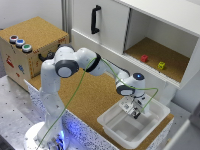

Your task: Place the purple object inside the right cabinet

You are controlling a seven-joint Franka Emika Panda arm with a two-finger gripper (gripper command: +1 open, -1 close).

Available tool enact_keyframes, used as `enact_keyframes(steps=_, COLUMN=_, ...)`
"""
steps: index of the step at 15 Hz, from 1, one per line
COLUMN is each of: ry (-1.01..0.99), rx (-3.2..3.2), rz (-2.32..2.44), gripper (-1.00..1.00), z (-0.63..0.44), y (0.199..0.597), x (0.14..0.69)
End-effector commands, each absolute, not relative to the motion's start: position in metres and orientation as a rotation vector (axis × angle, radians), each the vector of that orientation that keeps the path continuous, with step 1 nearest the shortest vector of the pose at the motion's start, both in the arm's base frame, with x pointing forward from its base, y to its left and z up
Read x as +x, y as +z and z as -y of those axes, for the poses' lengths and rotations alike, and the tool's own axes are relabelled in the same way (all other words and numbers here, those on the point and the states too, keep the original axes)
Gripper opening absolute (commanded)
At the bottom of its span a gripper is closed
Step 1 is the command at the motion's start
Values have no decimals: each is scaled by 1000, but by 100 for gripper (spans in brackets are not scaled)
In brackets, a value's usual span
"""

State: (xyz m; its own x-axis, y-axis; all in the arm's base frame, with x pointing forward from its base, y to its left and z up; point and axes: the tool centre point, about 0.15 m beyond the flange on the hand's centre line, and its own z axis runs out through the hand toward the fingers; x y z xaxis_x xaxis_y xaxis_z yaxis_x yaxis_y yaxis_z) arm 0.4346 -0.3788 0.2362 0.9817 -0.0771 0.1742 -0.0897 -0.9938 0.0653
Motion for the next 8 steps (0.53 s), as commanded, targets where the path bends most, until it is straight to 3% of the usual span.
enact_keyframes(steps=1, ry=569, rx=3141, rz=-134, gripper=-100, z=387, y=357, x=462)
enact_keyframes(steps=8, ry=900, rx=3153, rz=-177, gripper=-100, z=356, y=515, x=531)
